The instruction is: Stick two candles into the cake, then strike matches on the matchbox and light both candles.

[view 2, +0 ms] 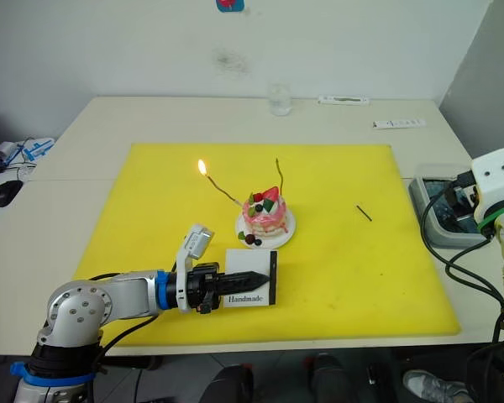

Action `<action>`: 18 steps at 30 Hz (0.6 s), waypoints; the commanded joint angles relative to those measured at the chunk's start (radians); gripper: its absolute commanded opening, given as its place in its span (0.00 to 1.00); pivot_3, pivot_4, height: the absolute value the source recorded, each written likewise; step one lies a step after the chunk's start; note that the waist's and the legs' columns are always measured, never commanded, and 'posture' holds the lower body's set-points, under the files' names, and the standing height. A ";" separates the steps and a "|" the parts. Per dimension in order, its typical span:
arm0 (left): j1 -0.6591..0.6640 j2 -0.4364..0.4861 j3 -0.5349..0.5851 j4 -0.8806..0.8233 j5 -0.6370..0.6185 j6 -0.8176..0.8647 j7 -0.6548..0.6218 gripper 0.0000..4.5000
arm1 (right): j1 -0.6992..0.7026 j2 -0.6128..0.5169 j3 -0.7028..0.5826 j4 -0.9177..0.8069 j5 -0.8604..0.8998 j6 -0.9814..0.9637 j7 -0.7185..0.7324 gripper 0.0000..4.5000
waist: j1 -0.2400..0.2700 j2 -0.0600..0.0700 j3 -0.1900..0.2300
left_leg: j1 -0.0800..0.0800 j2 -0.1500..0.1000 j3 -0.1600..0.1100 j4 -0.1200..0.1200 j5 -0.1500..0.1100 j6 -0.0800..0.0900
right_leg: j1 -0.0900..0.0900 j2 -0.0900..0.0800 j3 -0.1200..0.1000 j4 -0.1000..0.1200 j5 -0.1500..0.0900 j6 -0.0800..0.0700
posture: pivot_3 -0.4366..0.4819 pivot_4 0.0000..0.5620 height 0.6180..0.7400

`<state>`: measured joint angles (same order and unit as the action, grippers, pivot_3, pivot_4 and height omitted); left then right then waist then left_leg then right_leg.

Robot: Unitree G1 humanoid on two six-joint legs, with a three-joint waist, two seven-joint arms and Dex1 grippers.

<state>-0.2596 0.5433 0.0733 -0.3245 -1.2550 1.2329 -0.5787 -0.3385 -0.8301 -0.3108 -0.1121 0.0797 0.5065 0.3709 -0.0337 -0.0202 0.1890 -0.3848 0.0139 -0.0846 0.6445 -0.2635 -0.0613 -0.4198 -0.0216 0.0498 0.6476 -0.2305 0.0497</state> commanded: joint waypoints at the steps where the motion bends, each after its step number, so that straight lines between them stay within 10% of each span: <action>1: 0.000 0.009 0.015 -0.018 -0.010 -0.012 -0.009 0.00 | 0.018 -0.025 -0.067 -0.164 0.092 0.029 0.091 0.99 | 0.000 0.000 0.000 | 0.000 0.000 0.000 0.000 0.000 0.000 | 0.000 0.000 0.000 0.000 0.000 0.000 | 0.48 0.27 1.00; 8: -0.017 0.026 0.012 -0.004 0.001 -0.012 -0.028 0.00 | 0.147 0.038 -0.069 -0.352 0.322 0.155 0.244 0.99 | 0.002 0.000 0.000 | 0.001 0.000 -0.001 0.000 0.000 0.000 | 0.002 0.000 -0.001 0.000 0.000 0.000 | 0.48 0.27 1.00; 18: -0.046 0.023 0.003 0.010 0.010 -0.009 -0.039 0.00 | 0.056 0.200 0.147 -0.107 0.206 -0.025 0.213 0.99 | -0.001 0.000 0.000 | 0.002 0.000 0.000 0.001 0.001 0.001 | 0.002 0.001 0.000 0.001 0.001 0.000 | 0.48 0.27 1.00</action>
<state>-0.2926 0.5641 0.0721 -0.3031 -1.2426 1.2332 -0.6021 -0.2550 -0.6263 -0.1661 -0.2263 0.3113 0.5327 0.5884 -0.0348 -0.0203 0.1890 -0.3824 0.0141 -0.0845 0.6456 -0.2628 -0.0603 -0.4182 -0.0209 0.0502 0.6489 -0.2293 0.0504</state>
